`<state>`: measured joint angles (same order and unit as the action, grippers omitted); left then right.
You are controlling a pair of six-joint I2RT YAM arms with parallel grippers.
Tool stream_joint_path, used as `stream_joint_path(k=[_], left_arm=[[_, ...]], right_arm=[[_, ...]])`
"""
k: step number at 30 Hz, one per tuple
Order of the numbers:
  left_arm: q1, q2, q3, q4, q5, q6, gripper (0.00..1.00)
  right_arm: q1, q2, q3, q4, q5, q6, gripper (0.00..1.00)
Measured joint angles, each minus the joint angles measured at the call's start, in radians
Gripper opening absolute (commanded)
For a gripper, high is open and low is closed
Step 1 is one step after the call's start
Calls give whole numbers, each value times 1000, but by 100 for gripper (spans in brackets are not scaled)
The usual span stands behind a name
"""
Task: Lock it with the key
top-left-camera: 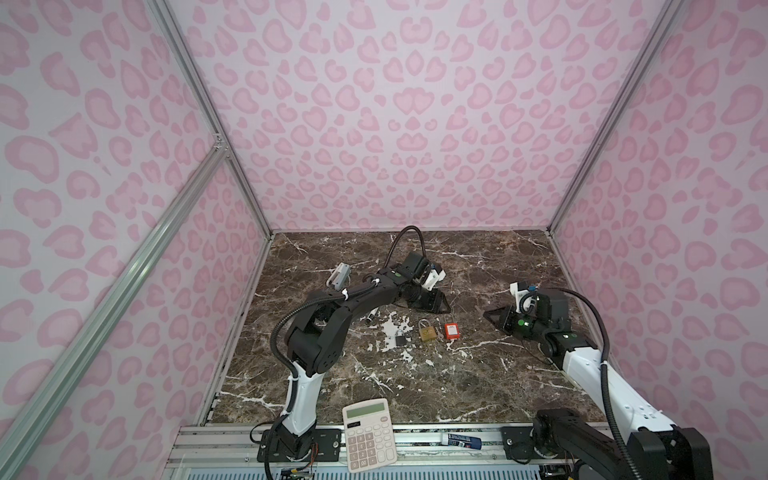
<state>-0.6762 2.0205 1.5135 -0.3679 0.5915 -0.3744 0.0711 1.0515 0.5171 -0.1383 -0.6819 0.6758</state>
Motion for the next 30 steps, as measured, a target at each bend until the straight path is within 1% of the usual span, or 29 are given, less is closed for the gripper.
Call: stream_joint_path(k=[9, 13, 17, 25, 30], left_arm=[[40, -71, -39, 39, -3, -26, 48], [40, -86, -54, 49, -3, -29, 48], [42, -98, -65, 55, 1, -37, 48], [47, -104, -75, 65, 10, -44, 48], [48, -121, -84, 79, 16, -45, 48]], right_arm=[[97, 52, -128, 158, 80, 159, 0], [105, 82, -150, 215, 117, 199, 0], [105, 121, -154, 254, 132, 215, 0], [118, 248, -143, 342, 115, 248, 0], [131, 297, -132, 381, 113, 252, 0]])
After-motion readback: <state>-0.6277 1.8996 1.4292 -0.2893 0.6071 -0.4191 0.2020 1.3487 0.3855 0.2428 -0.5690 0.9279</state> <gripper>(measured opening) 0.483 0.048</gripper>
